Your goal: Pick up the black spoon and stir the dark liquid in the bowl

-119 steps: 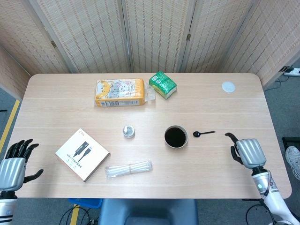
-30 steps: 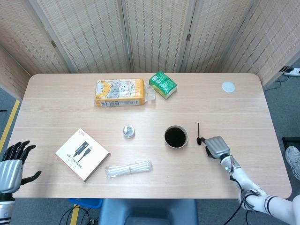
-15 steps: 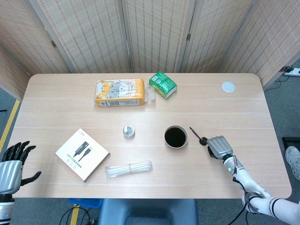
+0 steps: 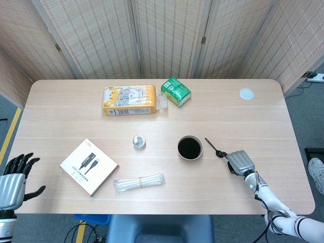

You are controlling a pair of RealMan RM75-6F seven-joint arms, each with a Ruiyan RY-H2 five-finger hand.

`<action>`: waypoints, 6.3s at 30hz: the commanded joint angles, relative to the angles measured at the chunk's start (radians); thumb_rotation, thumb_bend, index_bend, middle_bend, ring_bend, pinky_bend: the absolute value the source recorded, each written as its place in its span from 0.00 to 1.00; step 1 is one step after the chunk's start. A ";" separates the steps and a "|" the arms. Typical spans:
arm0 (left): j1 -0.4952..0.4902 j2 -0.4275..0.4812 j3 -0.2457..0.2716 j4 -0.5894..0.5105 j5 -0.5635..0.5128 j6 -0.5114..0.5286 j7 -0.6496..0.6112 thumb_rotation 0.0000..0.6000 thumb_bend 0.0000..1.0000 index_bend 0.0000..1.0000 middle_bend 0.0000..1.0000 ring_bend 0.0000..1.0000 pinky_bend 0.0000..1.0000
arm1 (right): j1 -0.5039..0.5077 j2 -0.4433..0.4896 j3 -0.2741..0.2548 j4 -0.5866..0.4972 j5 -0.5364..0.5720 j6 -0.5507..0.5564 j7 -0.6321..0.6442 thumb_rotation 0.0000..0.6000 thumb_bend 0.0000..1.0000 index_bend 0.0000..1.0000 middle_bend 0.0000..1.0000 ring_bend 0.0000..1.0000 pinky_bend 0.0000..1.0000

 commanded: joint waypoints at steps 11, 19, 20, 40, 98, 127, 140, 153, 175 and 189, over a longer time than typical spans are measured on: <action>0.008 0.001 0.005 -0.012 0.009 0.014 0.011 1.00 0.18 0.23 0.15 0.12 0.14 | -0.013 -0.004 0.005 0.054 0.011 -0.016 0.038 1.00 0.74 0.27 0.94 1.00 1.00; 0.013 0.004 0.004 -0.019 0.006 0.020 0.019 1.00 0.18 0.23 0.15 0.12 0.14 | -0.026 0.007 0.008 0.035 -0.059 0.045 0.110 1.00 0.74 0.27 0.94 1.00 1.00; 0.014 0.004 0.004 -0.020 0.005 0.019 0.020 1.00 0.18 0.23 0.15 0.12 0.14 | -0.029 0.009 0.007 0.031 -0.067 0.054 0.117 1.00 0.73 0.27 0.94 1.00 1.00; 0.011 0.003 0.000 -0.019 0.019 0.025 0.009 1.00 0.18 0.23 0.15 0.12 0.14 | -0.116 0.045 0.023 -0.060 -0.277 0.415 0.284 1.00 0.18 0.30 0.53 0.50 0.54; 0.048 0.008 0.012 0.000 0.021 0.049 -0.033 1.00 0.18 0.23 0.15 0.12 0.14 | 0.026 -0.113 -0.055 0.175 -0.348 0.152 -0.043 1.00 0.27 0.51 0.96 1.00 1.00; 0.048 0.008 0.009 0.001 0.014 0.041 -0.026 1.00 0.18 0.23 0.15 0.12 0.14 | 0.048 -0.152 -0.066 0.236 -0.336 0.114 -0.021 1.00 0.28 0.52 0.96 1.00 1.00; 0.045 0.008 0.007 0.000 0.013 0.036 -0.023 1.00 0.18 0.23 0.15 0.12 0.14 | 0.050 -0.169 -0.072 0.273 -0.338 0.114 0.000 1.00 0.32 0.56 0.96 1.00 1.00; 0.039 0.008 0.005 -0.010 0.016 0.032 -0.014 1.00 0.18 0.23 0.15 0.12 0.14 | 0.041 -0.169 -0.082 0.304 -0.359 0.159 0.088 1.00 0.40 0.67 0.98 1.00 1.00; 0.035 0.015 0.003 -0.027 0.020 0.034 0.001 1.00 0.18 0.23 0.15 0.12 0.14 | 0.004 -0.056 -0.020 0.169 -0.373 0.375 0.293 1.00 0.45 0.73 0.99 1.00 1.00; 0.035 0.021 0.004 -0.046 0.028 0.039 0.011 1.00 0.18 0.23 0.15 0.12 0.14 | 0.079 -0.098 0.102 0.084 -0.300 0.352 0.617 1.00 0.45 0.73 0.99 1.00 1.00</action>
